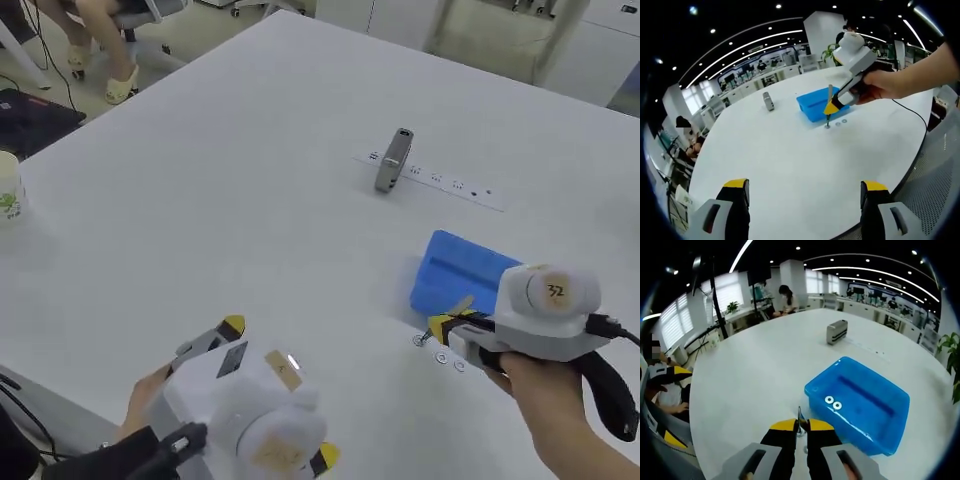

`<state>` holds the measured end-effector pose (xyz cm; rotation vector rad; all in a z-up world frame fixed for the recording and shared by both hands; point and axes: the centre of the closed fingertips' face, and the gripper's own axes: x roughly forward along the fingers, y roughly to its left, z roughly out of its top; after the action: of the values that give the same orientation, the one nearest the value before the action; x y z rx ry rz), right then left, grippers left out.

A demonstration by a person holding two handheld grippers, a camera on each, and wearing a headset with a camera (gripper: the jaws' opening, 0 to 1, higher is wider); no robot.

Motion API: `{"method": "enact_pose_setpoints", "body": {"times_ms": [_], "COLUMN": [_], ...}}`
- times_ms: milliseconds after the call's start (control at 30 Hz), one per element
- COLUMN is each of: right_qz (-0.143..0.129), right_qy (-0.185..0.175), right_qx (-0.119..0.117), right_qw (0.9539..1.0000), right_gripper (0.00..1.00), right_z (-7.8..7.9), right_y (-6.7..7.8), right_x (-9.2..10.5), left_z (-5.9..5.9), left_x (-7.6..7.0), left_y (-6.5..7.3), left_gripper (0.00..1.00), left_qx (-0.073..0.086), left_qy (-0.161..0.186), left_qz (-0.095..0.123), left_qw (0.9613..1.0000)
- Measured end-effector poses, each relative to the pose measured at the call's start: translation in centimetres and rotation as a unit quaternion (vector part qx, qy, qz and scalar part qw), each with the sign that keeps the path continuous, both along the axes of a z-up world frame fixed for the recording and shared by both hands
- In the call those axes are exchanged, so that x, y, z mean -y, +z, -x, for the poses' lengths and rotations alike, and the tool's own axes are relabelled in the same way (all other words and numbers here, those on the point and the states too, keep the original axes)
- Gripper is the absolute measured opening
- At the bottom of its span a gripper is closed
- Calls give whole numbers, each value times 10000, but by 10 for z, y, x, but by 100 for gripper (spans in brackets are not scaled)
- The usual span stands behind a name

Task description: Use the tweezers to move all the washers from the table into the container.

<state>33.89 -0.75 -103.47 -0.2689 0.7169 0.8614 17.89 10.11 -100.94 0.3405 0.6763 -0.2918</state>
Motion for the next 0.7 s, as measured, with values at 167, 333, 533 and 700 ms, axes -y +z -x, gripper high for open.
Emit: {"method": "enact_pose_setpoints", "body": {"times_ms": [167, 333, 533, 700], "right_qz": [87, 164, 142, 100], "right_qy": [42, 65, 29, -31], "right_qx": [16, -17, -68, -79], "right_qw": [10000, 9998, 9999, 9999], "right_gripper": [3, 3, 3, 3], "right_z": [1, 2, 3, 3], "right_y": [0, 0, 1, 4], "right_x": [-2, -3, -1, 1], "left_z": [0, 0, 0, 0], "left_x": [0, 0, -1, 0], "left_y": [1, 1, 1, 1], "left_gripper": [94, 94, 94, 94], "left_qx": [18, 30, 26, 21], "left_qy": [13, 12, 19, 11], "left_qz": [9, 9, 18, 7], "left_qw": [10000, 10000, 10000, 10000]}}
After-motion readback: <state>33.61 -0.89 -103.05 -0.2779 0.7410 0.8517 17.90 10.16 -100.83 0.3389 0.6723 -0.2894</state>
